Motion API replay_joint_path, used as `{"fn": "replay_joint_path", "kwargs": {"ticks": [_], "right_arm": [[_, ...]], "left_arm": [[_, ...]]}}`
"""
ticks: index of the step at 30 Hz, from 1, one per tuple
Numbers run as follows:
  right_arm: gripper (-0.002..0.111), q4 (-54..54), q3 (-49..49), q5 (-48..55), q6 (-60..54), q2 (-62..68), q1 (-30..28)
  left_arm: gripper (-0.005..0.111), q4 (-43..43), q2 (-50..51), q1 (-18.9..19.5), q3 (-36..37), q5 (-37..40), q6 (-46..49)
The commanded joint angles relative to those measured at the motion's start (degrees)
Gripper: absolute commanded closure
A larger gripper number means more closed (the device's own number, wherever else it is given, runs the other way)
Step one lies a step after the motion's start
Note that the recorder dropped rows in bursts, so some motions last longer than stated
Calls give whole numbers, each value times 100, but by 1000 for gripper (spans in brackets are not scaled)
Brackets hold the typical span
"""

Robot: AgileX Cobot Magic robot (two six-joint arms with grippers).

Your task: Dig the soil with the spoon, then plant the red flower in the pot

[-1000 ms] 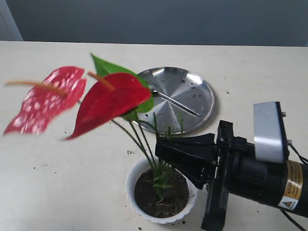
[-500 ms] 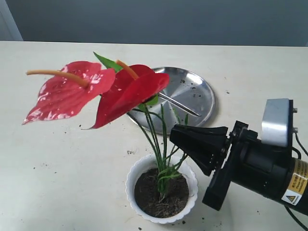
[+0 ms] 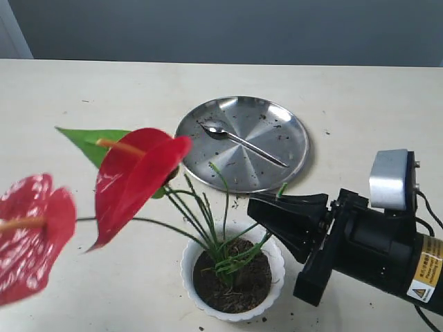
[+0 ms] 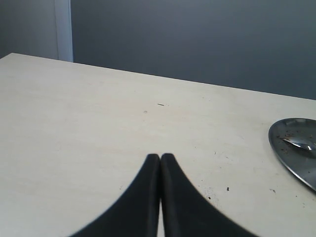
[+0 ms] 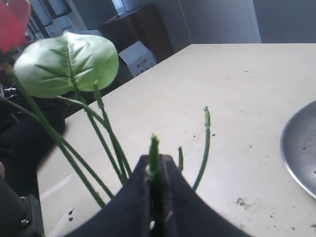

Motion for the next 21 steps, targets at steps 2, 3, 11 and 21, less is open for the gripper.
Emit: {"fn": "replay_joint_path", "kwargs": {"ticks": [2,3,11,21], "right_arm": [[108,398,401,742,-519,35,-24],[108,412,426,742,-528,35,-24],[108,449,466,1022,-551,35,-24],[108,722,653,1125,-628,35,-24]], "left_arm": [[106,18,-28,-14,11,-72,-11],[106,18,-28,-14,11,-72,-11],[106,18,-28,-14,11,-72,-11],[106,18,-28,-14,11,-72,-11]]}}
